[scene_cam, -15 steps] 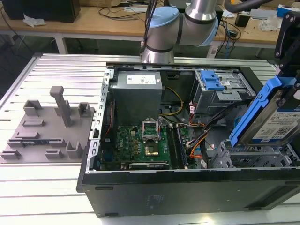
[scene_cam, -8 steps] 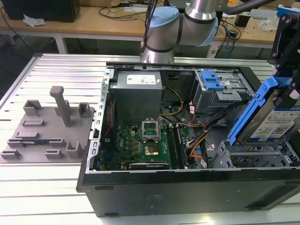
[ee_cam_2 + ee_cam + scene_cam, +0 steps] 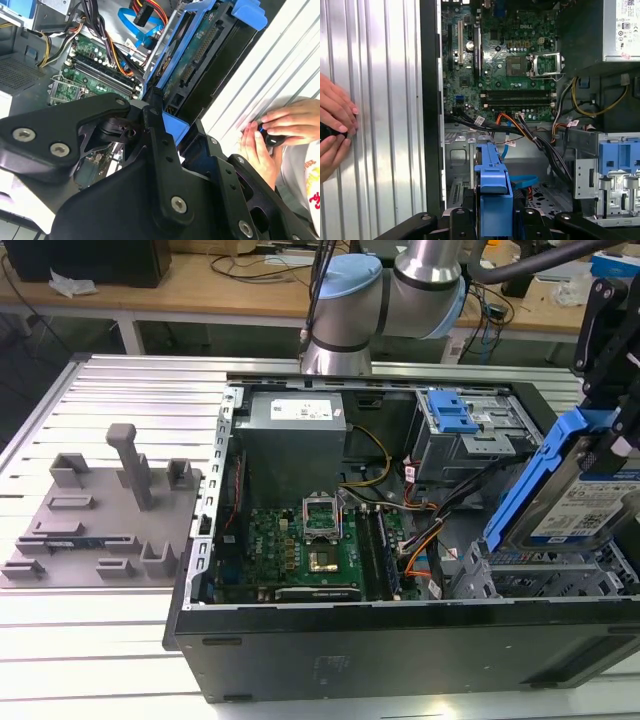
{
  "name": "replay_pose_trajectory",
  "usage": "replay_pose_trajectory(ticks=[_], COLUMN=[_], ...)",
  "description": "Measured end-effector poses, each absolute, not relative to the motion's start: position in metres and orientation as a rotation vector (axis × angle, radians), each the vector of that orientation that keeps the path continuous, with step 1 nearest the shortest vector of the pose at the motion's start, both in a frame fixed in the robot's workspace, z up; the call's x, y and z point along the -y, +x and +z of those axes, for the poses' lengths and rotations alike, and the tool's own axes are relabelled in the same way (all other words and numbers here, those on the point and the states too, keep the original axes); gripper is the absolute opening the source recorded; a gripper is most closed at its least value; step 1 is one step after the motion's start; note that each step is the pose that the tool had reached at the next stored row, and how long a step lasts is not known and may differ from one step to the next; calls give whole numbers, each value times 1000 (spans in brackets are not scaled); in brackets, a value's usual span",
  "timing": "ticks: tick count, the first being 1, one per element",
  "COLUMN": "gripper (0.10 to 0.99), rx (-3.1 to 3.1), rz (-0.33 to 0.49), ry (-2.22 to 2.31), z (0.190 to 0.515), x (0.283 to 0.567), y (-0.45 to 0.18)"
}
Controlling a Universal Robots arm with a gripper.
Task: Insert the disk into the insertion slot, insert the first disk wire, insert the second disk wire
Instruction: 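Insert the disk into the insertion slot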
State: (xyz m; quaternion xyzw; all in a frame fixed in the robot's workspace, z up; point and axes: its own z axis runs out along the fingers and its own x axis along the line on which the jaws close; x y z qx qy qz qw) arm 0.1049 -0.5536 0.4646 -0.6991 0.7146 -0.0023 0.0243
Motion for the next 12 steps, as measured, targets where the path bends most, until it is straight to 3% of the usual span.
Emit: replay_pose_trajectory(ticks=[12], gripper=[369], rx=[-2211], rz=[-7], ry=[-2163], z=[455], x=[553], y=[106])
